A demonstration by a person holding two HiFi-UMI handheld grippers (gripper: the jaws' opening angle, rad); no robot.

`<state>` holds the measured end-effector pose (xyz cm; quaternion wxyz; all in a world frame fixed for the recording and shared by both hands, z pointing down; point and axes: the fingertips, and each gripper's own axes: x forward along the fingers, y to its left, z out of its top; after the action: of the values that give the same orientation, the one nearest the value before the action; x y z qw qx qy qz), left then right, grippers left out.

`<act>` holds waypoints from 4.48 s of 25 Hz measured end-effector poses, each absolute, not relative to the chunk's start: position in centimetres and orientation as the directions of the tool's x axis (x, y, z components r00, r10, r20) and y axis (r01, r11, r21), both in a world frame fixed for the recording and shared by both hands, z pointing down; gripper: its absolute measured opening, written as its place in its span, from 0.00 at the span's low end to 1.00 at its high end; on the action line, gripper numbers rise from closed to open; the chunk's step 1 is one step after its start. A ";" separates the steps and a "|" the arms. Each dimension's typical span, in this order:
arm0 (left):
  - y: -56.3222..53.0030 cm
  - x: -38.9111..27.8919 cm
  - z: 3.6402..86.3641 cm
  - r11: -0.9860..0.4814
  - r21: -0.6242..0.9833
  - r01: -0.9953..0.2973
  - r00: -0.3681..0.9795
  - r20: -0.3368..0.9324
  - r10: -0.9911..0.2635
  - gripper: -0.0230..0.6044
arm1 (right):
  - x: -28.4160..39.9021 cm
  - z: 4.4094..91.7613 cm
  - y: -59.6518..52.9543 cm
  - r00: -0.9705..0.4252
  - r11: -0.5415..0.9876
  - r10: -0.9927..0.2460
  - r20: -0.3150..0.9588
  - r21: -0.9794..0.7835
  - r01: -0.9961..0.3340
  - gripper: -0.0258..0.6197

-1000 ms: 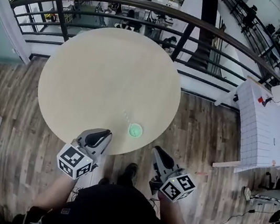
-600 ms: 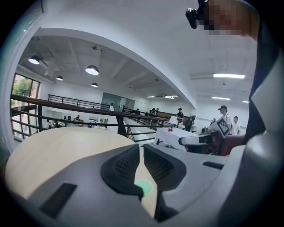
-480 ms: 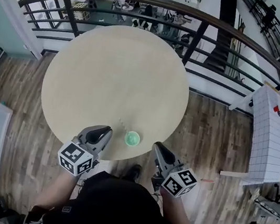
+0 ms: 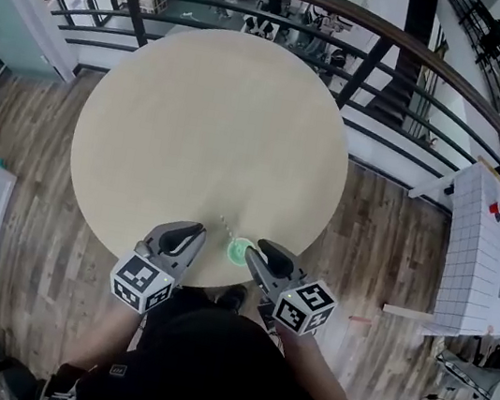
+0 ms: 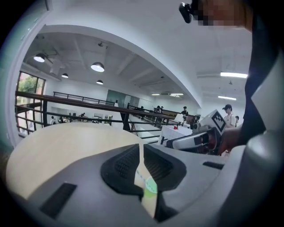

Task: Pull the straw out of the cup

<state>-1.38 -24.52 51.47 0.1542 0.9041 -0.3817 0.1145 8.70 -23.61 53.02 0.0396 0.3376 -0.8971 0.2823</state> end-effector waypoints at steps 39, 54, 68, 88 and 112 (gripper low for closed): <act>-28.8 -5.2 59.6 -0.664 0.264 -0.699 0.713 0.323 -0.622 0.09 | 2.2 68.1 -25.8 -0.695 0.745 -0.349 0.629 -0.264 -0.613 0.37; -26.7 -7.5 60.1 -0.637 0.285 -0.716 0.697 0.332 -0.636 0.09 | 3.4 68.8 -25.5 -0.615 0.746 -0.395 0.682 -0.153 -0.648 0.11; -25.3 -7.8 59.7 -0.674 0.290 -0.680 0.732 0.332 -0.595 0.09 | 5.9 64.7 -25.1 -0.586 0.639 -0.551 0.594 -0.151 -0.754 0.10; -23.0 1.5 52.1 -0.678 0.192 -0.709 0.703 0.265 -0.660 0.09 | 17.5 51.1 -22.8 -0.649 0.585 -0.709 0.274 -0.285 -0.759 0.10; -17.1 14.0 43.1 -0.795 0.165 -0.584 0.811 0.168 -0.561 0.09 | 28.0 39.4 -13.8 -0.588 0.560 -0.809 0.018 -0.283 -0.779 0.10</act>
<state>14.00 -17.07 43.09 0.1049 0.9458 -0.3025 0.0551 27.96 -13.79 39.45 -0.0569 0.4504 -0.8812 0.1317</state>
